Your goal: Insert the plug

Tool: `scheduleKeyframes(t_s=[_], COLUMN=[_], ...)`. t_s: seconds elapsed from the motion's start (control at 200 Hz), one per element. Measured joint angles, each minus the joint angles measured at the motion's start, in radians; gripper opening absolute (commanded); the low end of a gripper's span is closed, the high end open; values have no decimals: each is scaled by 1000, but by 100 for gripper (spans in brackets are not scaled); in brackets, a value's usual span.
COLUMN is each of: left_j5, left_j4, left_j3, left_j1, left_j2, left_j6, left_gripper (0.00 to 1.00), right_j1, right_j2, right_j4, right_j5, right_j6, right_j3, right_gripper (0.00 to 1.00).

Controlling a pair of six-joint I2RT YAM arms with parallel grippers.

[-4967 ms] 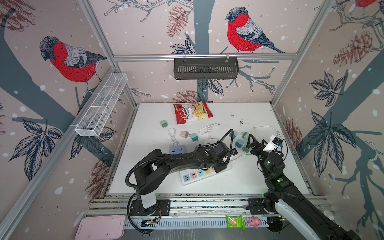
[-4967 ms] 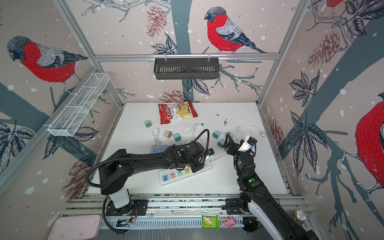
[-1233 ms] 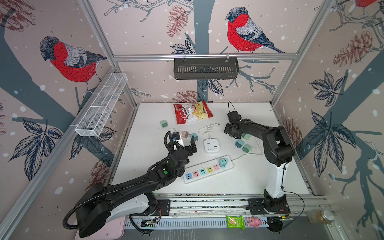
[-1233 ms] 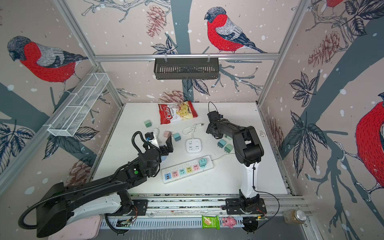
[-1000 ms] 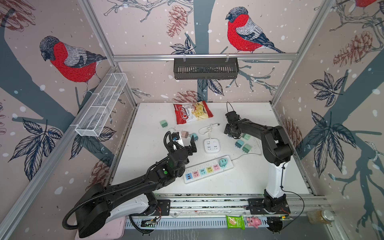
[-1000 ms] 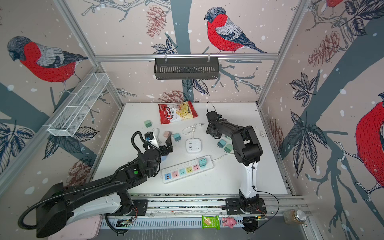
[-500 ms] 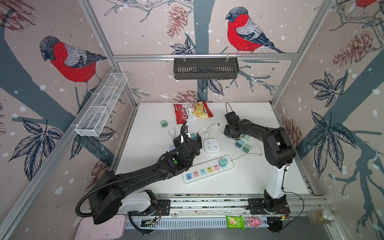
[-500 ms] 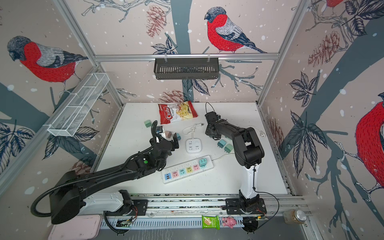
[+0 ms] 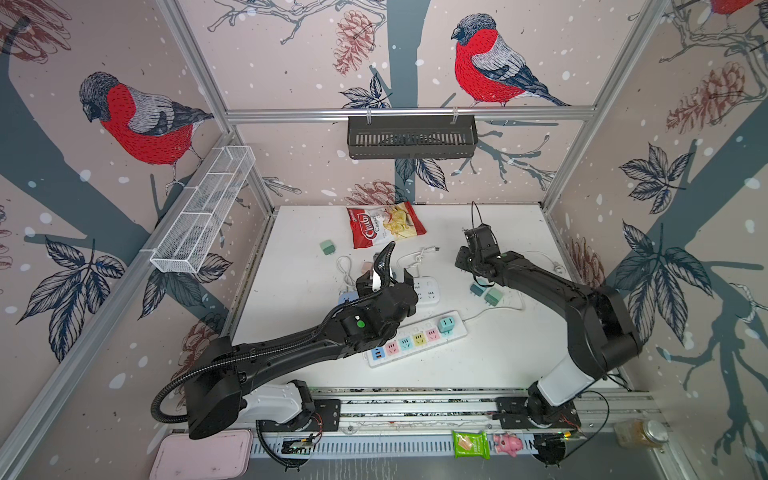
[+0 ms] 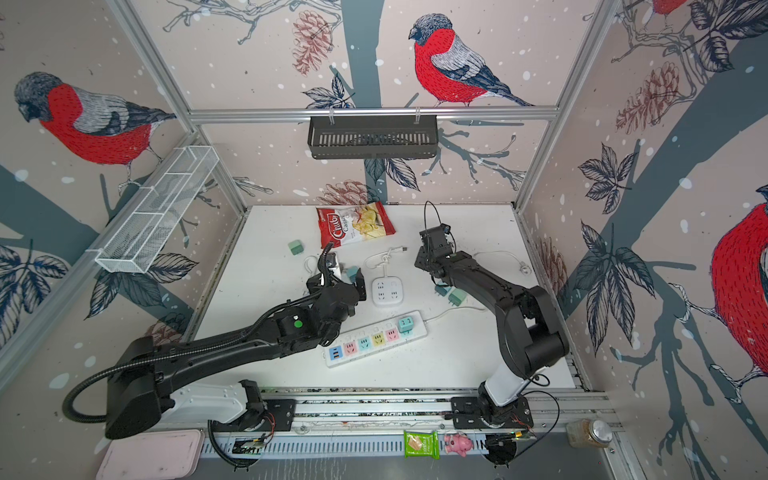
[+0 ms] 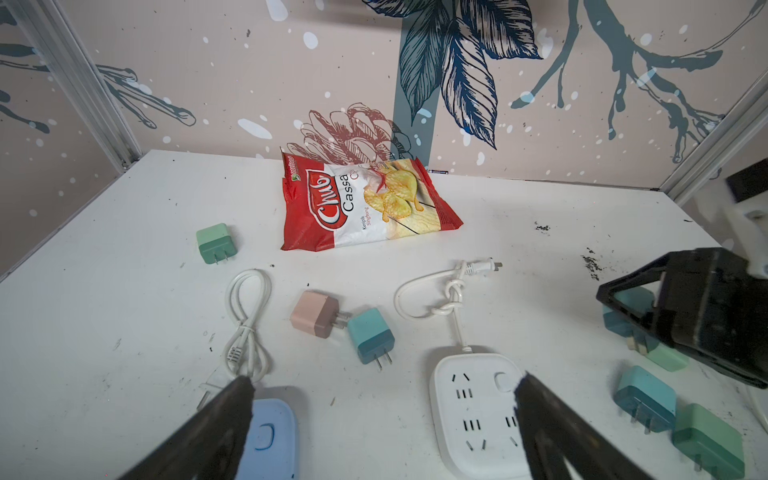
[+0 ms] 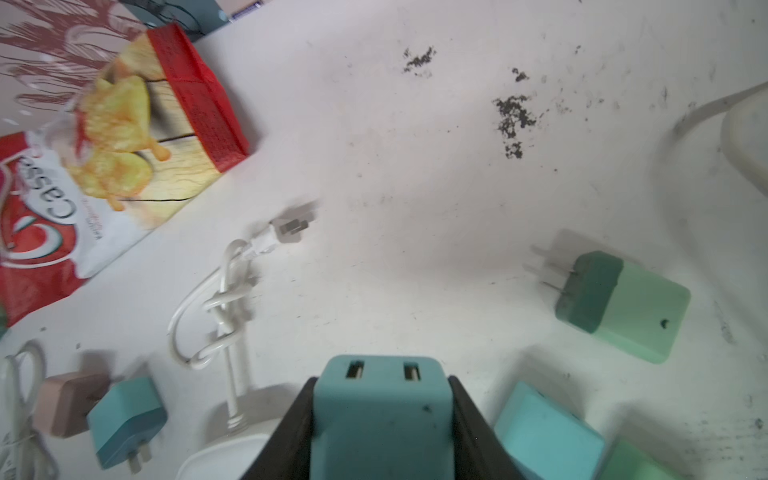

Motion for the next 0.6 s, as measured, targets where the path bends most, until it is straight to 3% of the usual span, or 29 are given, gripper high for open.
scheduleKeyframes(t_s=[0.17,0.29,0.4,0.501,0.556,0.576,0.601], left_j5=[-10,-47,-79,-105,-116,-121,-123], left_j4=[-14,-76,-160,-156,-151,-149,-149], left_j3=[24,105,182,195,190,187,184], left_j1=[-3,-3,-3,-5,-5,-5,-5], left_j2=[35,88,123,132,140,143,146], left_j6=[11,-63,-155,-126,-99,-89,-70], left_gripper=[98,97,80,79,81,96,98], right_j1=[63,97,108,117,118,119,121], right_j2=[-211,-355,-466,-552,-590,-602,-618], right_j4=[175,323,465,605,671,692,720], right_j5=[13,27,25,-4,-14,-14,-15], right_j6=[-51,-102,-154,-197,-218,-227,-239], right_j3=[-164,-297,-407,-517,-568,-584,-603], right_gripper=[18,14,8,2,2,1,2])
